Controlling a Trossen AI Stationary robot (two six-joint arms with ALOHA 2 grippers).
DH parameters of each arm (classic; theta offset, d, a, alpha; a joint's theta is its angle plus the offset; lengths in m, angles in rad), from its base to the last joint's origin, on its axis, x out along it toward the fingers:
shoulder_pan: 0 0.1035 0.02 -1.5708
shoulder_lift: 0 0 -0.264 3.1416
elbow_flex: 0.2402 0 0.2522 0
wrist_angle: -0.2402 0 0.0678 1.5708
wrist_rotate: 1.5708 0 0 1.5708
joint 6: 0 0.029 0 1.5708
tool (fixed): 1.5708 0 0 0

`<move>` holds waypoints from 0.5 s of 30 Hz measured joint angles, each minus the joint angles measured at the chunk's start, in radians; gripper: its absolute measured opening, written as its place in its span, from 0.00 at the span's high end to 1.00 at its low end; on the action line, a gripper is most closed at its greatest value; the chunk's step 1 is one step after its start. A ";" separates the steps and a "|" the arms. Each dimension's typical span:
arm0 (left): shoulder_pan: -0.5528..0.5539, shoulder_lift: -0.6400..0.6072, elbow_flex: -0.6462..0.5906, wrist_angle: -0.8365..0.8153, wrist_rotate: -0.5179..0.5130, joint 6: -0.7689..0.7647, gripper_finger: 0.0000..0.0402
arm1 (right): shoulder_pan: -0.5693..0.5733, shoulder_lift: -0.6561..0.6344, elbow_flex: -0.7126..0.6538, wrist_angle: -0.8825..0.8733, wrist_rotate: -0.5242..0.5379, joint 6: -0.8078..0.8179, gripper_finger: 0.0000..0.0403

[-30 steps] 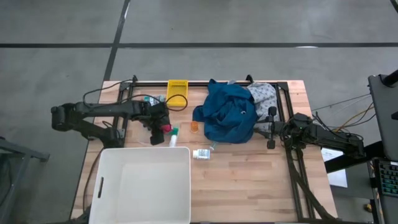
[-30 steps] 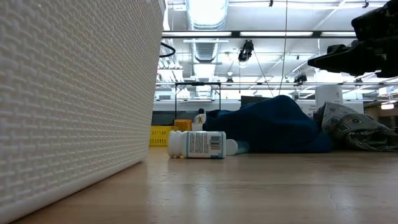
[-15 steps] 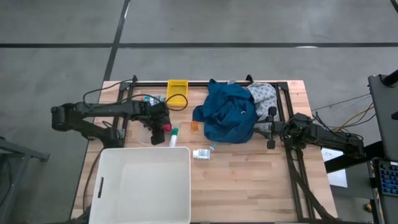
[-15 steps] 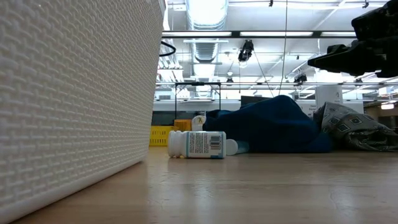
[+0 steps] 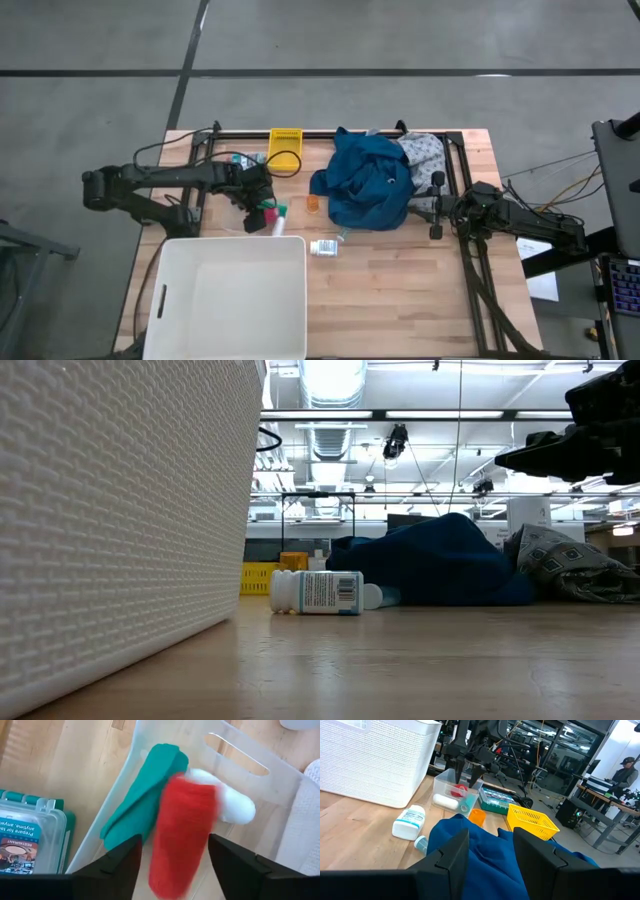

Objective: Pick & place medical supplies in basket/bin
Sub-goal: Put the red bandage into the transparent bin, then put the orange pill bottle into the yellow bin

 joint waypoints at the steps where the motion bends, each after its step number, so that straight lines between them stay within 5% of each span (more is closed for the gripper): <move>1: 0.000 0.000 0.000 0.000 0.000 0.000 0.39 | 0.000 0.000 0.000 0.000 0.000 0.000 0.63; 15: 0.000 0.000 0.000 0.003 -0.001 -0.022 0.32 | 0.000 0.000 0.000 0.000 0.000 0.000 0.63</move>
